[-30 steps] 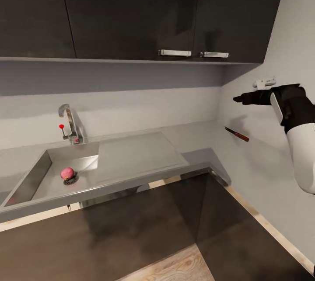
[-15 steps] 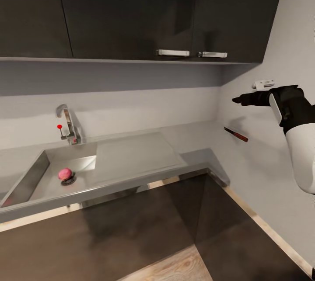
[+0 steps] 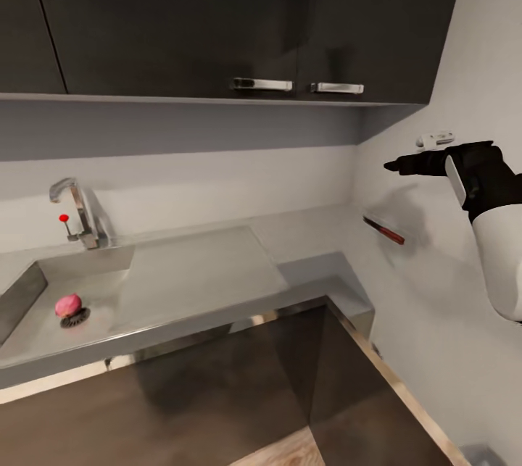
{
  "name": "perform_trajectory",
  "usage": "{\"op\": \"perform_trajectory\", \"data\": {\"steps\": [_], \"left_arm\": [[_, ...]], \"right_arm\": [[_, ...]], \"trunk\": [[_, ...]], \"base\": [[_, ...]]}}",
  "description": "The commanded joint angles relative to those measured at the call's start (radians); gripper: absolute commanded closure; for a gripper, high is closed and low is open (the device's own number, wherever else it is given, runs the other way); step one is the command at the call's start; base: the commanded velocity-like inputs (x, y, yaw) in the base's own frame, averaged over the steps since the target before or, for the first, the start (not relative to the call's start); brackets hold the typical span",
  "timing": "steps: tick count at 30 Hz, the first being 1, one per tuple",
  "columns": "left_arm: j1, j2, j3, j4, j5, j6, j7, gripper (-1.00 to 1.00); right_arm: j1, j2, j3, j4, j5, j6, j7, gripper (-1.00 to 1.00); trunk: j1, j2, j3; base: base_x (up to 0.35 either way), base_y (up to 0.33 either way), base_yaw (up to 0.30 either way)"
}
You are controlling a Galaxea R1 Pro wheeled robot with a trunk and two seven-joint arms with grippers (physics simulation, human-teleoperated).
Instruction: In the kitchen, take the Vidalia onion out of the sink, dice it on the chopping board with the paring knife, put the diced onion into the bowl on the countertop, then place both the paring knife and the chopping board into the sink.
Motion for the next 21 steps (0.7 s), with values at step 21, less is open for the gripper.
{"op": "perform_trajectory", "data": {"steps": [21], "left_arm": [[0.0, 0.001, 0.0, -0.002, 0.0, -0.001, 0.0, -1.0]], "right_arm": [[0.0, -0.001, 0.002, 0.0, 0.011, 0.003, 0.007, -1.0]], "trunk": [[0.0, 0.0, -0.001]], "base": [[0.158, 0.127, 0.0]]}}
